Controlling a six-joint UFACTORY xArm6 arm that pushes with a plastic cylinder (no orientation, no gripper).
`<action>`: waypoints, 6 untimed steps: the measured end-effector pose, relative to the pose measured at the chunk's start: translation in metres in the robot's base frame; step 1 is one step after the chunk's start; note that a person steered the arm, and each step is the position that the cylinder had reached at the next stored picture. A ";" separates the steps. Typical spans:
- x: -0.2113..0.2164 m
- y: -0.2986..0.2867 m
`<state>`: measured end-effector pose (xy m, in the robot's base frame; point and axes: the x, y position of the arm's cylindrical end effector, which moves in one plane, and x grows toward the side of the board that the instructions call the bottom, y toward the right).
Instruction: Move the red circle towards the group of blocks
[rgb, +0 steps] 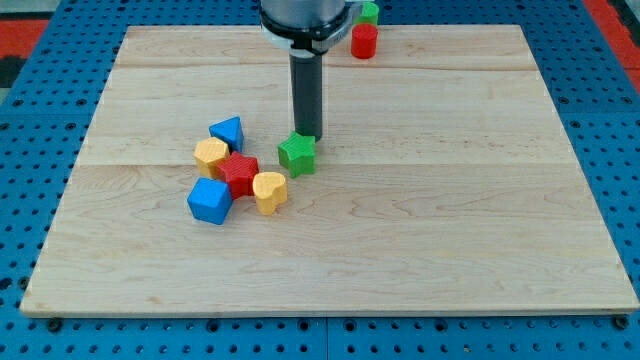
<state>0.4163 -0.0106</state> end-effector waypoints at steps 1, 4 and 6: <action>0.005 0.057; -0.009 0.006; -0.122 0.227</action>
<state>0.2942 0.2169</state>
